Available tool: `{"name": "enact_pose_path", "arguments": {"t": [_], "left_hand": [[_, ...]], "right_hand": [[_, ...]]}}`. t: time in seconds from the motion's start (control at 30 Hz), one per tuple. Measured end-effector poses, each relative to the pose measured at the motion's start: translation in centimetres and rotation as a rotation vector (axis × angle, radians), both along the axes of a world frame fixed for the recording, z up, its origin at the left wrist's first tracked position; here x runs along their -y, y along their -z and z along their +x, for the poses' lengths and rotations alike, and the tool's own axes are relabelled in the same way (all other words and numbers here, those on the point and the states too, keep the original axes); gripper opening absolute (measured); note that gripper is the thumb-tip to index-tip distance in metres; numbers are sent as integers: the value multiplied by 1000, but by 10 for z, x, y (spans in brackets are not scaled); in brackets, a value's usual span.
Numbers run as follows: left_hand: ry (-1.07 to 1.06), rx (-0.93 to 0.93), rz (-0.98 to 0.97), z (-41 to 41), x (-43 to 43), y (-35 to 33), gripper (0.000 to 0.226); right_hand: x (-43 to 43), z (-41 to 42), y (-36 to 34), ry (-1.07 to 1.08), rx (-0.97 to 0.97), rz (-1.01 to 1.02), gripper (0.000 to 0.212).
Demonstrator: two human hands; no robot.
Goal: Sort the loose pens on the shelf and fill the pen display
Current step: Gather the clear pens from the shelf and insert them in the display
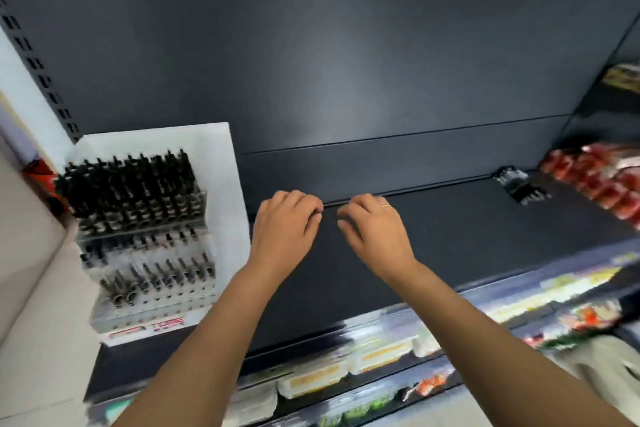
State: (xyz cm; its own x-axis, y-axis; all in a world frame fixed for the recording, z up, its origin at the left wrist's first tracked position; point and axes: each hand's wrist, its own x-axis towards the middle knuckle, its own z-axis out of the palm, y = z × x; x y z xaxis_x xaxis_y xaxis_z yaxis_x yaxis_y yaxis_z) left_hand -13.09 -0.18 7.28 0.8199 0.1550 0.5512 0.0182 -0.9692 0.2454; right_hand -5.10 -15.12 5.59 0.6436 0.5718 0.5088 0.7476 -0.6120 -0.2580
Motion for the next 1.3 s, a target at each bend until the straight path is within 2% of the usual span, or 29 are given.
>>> {"name": "enact_pose_path", "arguments": {"t": [0.17,0.37,0.63,0.87,1.07,1.3], "left_hand": [[121,-105,-99,61,115,2,19],[241,-156,-73,143,200,3,22],[381,-256,-58,276,276,14,26],[461,-417,-45,380,328,22,26],[438,-580,-43,433,361,50,31],[271,-698,-86,486,415,90,45]], "right_hand": [[125,51,4,144,-56,-40,20],[224,112,7,268,-80,-61,21],[309,221,9,431,-186,-195,31],[366,307,14,593,-347,-344,36],[392,369,31,562,-476,-404,38],[423,441,46,370,-507,-437,36]]}}
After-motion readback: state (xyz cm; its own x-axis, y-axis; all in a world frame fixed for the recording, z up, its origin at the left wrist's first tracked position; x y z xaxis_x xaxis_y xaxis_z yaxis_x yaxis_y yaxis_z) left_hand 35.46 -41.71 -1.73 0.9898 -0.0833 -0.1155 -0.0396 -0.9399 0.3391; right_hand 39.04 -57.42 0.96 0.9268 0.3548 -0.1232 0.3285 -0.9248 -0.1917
